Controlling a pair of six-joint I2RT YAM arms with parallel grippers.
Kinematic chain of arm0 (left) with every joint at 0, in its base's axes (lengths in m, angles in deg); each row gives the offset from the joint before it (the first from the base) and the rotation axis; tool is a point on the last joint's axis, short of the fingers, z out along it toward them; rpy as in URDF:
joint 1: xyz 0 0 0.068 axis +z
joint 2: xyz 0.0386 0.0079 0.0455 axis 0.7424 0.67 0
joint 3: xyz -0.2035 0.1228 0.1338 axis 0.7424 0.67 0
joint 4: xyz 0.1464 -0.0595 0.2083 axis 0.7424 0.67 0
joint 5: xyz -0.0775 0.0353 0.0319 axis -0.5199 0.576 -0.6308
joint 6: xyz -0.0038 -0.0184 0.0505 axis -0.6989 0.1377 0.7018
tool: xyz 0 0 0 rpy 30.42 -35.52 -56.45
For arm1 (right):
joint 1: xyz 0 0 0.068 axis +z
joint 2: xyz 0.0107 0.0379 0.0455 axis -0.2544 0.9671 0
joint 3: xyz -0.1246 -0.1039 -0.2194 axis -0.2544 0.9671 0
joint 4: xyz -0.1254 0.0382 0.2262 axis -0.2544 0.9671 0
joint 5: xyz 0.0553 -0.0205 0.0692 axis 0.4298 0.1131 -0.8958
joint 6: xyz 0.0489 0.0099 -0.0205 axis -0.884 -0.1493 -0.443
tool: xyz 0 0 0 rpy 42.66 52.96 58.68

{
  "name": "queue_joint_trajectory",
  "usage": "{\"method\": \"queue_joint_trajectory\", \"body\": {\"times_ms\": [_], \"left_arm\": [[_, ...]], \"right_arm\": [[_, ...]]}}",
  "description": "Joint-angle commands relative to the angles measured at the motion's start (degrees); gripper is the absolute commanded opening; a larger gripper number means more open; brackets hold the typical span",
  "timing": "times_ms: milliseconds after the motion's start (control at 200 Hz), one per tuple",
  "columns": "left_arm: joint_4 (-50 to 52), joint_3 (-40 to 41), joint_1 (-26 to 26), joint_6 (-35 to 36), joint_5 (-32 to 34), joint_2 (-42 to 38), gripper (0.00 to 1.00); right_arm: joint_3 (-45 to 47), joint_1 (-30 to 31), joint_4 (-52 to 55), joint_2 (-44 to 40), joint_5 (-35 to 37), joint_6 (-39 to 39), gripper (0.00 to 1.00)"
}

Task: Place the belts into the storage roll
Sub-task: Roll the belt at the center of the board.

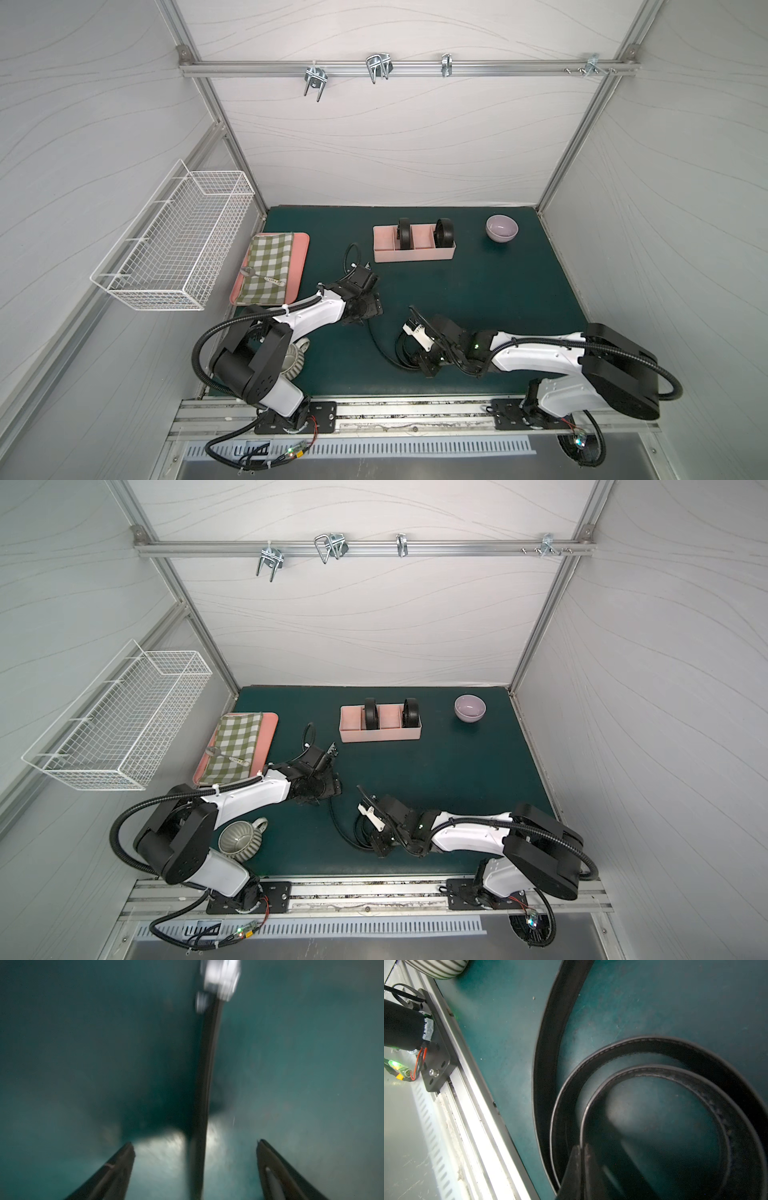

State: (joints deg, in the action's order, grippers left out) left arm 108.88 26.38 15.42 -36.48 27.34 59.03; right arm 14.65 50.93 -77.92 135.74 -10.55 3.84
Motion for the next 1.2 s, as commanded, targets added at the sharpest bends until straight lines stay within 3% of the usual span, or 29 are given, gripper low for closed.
{"method": "queue_joint_trajectory", "body": {"times_ms": [0,110,180,310,480,695,995,1195], "left_arm": [[-4.37,0.91,-1.24,-6.20,-6.40,2.60,0.66],[-4.31,0.75,-1.30,-4.58,-6.08,3.65,0.22],[-1.49,-0.58,-1.97,-1.81,-5.25,3.51,0.00],[0.91,0.66,-6.52,2.18,-2.97,0.14,0.00],[3.58,1.07,-15.05,7.85,7.29,-3.64,0.00],[3.62,-2.89,-14.26,22.05,9.95,-2.33,0.00],[-0.97,-10.60,-12.75,43.64,3.81,5.38,0.00],[2.28,-13.74,-13.70,48.14,1.48,6.95,0.00]], "right_arm": [[0.52,0.11,6.01,0.08,0.89,0.73,0.00],[1.12,0.25,6.18,-0.59,1.01,0.30,0.00],[1.57,0.25,6.55,-1.25,1.10,0.09,0.00],[2.29,0.25,7.31,-3.36,1.71,0.25,0.00],[4.17,0.25,6.61,-7.21,1.44,0.96,0.00],[6.79,0.25,5.35,-10.32,1.42,1.49,0.00],[8.89,0.37,3.84,-11.83,0.60,2.49,0.00],[9.66,0.78,2.41,-12.37,-0.04,3.93,0.00]]}}
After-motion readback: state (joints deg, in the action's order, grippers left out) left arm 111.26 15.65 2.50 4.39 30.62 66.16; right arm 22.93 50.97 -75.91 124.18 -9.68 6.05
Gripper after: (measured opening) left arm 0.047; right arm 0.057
